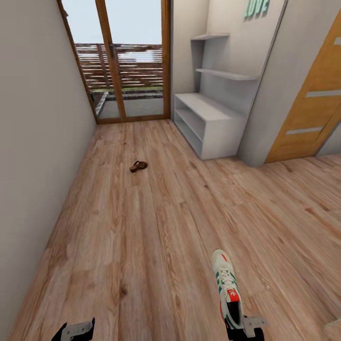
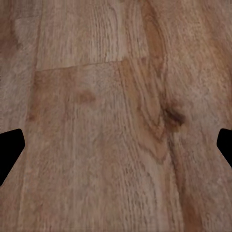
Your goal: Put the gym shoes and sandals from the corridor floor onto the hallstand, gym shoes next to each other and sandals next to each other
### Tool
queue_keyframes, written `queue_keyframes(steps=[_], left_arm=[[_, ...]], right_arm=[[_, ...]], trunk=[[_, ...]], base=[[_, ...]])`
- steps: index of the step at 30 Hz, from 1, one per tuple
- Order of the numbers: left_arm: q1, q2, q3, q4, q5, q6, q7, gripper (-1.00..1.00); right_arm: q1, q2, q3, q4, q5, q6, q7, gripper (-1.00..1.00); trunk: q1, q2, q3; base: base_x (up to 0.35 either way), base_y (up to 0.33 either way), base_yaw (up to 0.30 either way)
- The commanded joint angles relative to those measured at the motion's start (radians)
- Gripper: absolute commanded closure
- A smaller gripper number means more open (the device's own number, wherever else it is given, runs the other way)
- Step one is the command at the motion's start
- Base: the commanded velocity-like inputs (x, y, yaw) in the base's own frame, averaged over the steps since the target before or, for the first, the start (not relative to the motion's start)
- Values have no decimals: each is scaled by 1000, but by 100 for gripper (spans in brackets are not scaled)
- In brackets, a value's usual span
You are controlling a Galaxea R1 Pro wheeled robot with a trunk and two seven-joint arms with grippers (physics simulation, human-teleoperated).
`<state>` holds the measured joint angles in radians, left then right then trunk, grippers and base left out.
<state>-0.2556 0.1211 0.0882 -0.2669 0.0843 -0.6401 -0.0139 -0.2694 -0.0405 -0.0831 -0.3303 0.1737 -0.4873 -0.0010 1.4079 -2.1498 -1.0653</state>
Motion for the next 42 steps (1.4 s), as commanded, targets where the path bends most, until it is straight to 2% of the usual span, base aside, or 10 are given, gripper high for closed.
queue_keyframes(steps=[1, 42], left_arm=[[-1, 0, -2, 1, 8, -3, -1, -100], [-1, 0, -2, 1, 8, -3, -1, -100]], right_arm=[[-1, 1, -7, 0, 10, -4, -1, 100], [-1, 0, -8, 0, 10, -4, -2, 100]], trunk=[[0, 0, -1], [0, 0, -1]], base=[[307, 162, 0], [321, 122, 0]])
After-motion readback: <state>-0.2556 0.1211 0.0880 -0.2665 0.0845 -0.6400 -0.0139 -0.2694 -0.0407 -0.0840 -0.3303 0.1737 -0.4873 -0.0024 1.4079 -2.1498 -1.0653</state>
